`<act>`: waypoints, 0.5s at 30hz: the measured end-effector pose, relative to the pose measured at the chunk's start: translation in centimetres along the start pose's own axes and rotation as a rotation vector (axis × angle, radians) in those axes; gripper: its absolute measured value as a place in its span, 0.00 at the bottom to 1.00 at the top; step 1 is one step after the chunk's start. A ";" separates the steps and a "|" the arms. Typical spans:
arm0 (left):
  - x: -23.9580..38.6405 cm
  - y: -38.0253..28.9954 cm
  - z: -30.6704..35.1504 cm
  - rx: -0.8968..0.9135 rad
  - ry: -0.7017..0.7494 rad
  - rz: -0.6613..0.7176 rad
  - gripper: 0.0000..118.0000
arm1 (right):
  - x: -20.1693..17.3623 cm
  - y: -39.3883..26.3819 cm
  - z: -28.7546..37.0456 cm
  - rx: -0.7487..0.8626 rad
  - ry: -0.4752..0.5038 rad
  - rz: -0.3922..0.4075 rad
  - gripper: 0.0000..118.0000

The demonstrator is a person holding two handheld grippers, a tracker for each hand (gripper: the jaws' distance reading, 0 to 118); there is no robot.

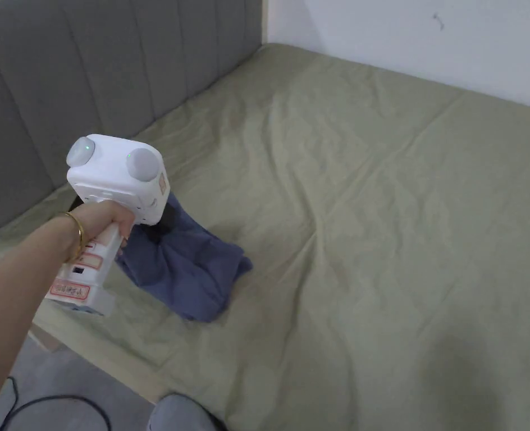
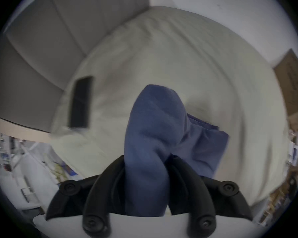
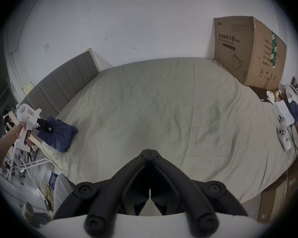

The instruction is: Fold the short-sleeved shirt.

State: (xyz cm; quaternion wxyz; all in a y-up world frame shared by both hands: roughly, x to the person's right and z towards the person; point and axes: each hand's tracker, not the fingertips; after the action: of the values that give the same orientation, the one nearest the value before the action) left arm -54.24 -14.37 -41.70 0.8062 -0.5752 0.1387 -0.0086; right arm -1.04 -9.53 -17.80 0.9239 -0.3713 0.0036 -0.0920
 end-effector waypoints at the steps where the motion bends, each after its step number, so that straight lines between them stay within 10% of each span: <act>1: -0.1 0.2 -0.5 0.034 0.083 -0.020 0.40 | -0.1 0.0 0.0 -0.011 0.001 -0.015 0.00; 4: 0.2 0.0 -0.8 0.115 0.252 -0.078 0.83 | -1.2 -0.1 0.1 -0.012 -0.015 0.001 0.00; 7: 0.6 -0.3 1.3 0.219 0.290 -0.056 0.83 | -2.2 0.2 0.7 0.005 -0.035 0.040 0.00; 12: 2.4 -1.0 9.4 0.565 0.119 0.140 0.16 | -3.9 2.0 2.8 0.083 -0.066 0.074 0.00; 15: 5.0 -1.2 14.9 0.738 -0.040 0.120 0.04 | -5.3 3.4 4.7 0.198 -0.088 0.082 0.00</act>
State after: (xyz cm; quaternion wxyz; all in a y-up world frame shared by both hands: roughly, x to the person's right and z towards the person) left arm -45.76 -1.84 -37.23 0.9608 -0.2370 0.1442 0.0004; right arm -5.35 -2.97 -17.04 0.9584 -0.2814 -0.0309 -0.0376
